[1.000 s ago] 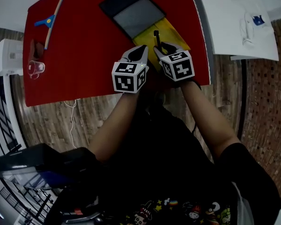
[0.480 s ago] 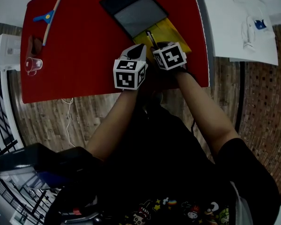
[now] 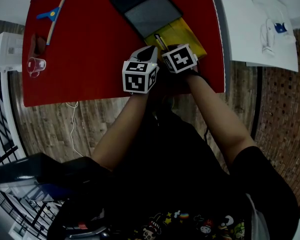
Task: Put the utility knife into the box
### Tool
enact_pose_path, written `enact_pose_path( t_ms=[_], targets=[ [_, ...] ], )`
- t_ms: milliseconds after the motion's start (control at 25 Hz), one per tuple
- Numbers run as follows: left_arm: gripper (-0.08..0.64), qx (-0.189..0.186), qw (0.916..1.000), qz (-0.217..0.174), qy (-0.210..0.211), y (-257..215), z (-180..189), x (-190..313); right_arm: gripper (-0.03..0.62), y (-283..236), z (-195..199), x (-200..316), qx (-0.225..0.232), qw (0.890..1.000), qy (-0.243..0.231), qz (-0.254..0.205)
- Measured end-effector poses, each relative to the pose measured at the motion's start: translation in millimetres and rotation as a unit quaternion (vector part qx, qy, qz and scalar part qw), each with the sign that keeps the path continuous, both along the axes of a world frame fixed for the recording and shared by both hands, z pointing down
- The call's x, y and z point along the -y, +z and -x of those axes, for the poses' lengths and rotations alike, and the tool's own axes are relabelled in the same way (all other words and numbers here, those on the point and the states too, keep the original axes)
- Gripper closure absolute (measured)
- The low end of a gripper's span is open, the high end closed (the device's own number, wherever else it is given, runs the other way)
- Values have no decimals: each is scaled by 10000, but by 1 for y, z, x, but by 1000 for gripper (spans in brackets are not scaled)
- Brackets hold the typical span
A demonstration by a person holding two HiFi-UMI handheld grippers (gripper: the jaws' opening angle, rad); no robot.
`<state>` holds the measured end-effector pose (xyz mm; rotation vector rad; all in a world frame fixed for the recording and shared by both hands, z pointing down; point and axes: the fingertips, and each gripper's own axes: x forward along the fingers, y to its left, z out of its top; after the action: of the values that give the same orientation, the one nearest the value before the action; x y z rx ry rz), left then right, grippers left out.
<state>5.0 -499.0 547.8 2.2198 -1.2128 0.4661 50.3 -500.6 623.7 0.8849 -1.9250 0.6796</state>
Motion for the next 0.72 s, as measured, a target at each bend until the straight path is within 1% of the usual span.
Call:
enact_pose_path(
  t_ms=[160, 320, 720],
  targets=[
    [558, 45, 10000, 45, -48, 6, 5, -2, 451, 2, 5, -2, -52, 9999, -90, -21],
    [558, 62, 9997, 182, -134, 17, 11, -3, 451, 4, 9, -3, -87, 9999, -108, 12],
    [558, 70, 9995, 239, -186, 23, 16, -3, 451, 13, 9, -3, -443, 9988, -170, 119]
  ],
)
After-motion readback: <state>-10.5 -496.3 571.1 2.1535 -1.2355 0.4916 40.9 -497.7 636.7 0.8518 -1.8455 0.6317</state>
